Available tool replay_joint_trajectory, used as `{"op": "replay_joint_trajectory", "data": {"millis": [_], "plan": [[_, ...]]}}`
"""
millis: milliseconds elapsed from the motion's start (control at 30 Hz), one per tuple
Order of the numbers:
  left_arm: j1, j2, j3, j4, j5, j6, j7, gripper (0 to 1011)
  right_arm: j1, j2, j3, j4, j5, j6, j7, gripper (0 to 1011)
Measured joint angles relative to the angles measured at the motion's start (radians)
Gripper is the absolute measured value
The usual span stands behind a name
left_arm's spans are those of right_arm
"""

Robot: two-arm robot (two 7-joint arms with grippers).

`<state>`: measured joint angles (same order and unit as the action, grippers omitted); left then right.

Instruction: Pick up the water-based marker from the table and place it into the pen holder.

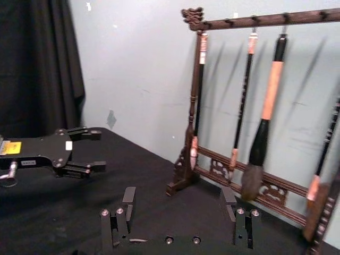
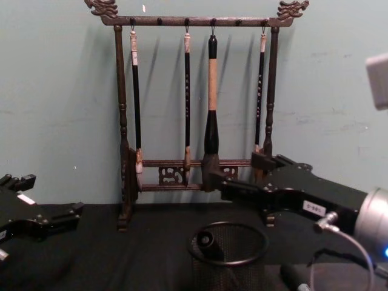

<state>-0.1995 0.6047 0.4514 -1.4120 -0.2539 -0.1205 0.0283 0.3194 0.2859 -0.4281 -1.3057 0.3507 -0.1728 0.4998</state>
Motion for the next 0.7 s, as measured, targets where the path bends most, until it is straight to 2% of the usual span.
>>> {"op": "replay_joint_trajectory", "data": {"millis": [433,700], "plan": [[0.000,0.000,0.000,0.000,0.000,0.000,0.000,1009,-0.088,0.052,0.057,-0.137,0.003,0.067,-0.075,1002],[0.000,0.000,0.000,0.000,0.000,0.000,0.000,1009,-0.144,0.068,0.089,-0.208,-0.031,0.115,-0.142,1002]]}}
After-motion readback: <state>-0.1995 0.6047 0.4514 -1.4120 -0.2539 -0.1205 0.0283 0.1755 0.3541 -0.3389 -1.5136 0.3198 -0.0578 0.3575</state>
